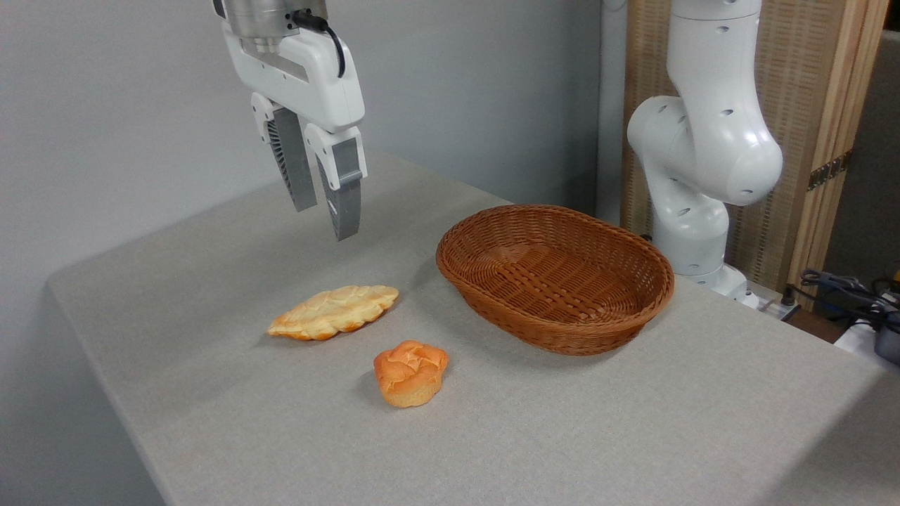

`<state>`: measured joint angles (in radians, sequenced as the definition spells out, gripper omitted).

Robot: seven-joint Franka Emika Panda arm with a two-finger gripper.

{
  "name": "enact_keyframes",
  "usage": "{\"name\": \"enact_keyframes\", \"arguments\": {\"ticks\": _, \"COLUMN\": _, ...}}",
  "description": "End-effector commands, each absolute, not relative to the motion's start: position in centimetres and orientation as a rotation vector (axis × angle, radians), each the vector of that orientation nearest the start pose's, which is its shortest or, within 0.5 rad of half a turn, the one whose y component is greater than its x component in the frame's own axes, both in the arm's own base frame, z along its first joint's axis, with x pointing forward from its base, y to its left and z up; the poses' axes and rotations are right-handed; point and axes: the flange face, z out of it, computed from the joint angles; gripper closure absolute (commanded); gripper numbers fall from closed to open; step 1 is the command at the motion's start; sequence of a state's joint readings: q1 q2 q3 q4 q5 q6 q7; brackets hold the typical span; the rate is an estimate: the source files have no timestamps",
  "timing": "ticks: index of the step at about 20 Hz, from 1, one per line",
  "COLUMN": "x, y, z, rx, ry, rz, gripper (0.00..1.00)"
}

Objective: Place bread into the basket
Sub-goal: 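Lower the gripper past the flat pastry onto the orange roll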

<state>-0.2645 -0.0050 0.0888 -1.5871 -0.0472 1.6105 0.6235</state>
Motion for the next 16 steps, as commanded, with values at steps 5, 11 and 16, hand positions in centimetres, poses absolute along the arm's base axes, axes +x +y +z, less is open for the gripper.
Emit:
{"name": "enact_keyframes", "arguments": {"ticks": 5, "x": 54.0, "y": -10.0, "z": 61.9, "rx": -2.928, "ry": 1.277, "rz": 0.037, "gripper": 0.0}}
{"name": "enact_keyframes", "arguments": {"ticks": 11, "x": 54.3, "y": -9.6, "z": 54.4, "rx": -2.885, "ry": 1.372, "rz": 0.118, "gripper": 0.0}}
{"name": "enact_keyframes", "arguments": {"ticks": 16, "x": 55.1, "y": -6.9, "z": 49.6, "rx": -2.845, "ry": 1.399, "rz": 0.087, "gripper": 0.0}}
